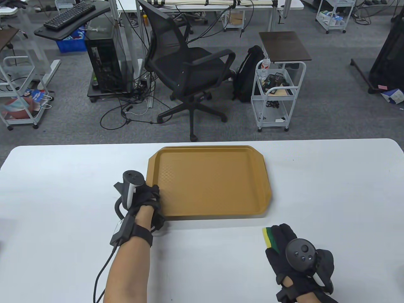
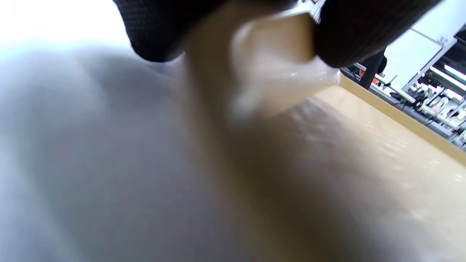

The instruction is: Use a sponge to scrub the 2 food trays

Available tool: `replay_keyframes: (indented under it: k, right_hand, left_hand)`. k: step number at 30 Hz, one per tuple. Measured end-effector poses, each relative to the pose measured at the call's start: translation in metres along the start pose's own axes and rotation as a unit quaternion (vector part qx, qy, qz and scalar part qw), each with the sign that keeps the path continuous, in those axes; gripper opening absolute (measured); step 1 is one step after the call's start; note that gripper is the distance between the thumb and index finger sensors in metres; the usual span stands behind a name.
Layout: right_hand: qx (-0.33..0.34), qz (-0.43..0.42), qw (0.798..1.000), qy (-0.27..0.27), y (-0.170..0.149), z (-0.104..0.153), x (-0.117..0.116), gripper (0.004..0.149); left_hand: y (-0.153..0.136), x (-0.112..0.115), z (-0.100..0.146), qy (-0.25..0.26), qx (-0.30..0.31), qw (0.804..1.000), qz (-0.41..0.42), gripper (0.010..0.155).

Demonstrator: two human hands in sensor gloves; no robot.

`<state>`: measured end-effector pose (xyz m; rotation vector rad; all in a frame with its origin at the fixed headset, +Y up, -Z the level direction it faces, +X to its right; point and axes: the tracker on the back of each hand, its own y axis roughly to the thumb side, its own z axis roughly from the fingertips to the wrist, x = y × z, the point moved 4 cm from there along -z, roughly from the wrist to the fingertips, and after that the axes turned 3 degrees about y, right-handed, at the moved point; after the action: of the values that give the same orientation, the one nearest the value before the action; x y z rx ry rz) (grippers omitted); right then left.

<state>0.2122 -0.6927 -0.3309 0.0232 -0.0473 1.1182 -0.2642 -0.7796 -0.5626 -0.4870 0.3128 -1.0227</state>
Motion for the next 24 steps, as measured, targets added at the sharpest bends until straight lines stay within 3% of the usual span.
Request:
replay_keyframes:
  k: [9, 14, 19, 24]
  right_hand:
    - [-0.002, 0.004, 1.0, 0.002, -0.005, -0.002, -0.002, 0.067]
    - [0.002, 0.004, 1.0, 0.002, -0.003, -0.003, -0.001, 0.067]
    - [0.01, 0.004, 1.0, -0.001, -0.003, -0.004, -0.002, 0.066]
    - [0.026, 0.015, 1.0, -0.004, 0.002, -0.005, -0.003, 0.066]
  left_hand:
    - [0.011, 0.013, -0.009, 0.021, -0.022, 0.997, -0.075, 0.072]
    - [0.007, 0.011, -0.005, 0.022, -0.015, 0.998, -0.056, 0.075]
    - [-0.001, 0.002, 0.015, 0.023, 0.02, 0.998, -0.053, 0.079]
    - [-0.019, -0.005, 0.055, 0.001, 0.072, 0.995, -0.069, 0.079]
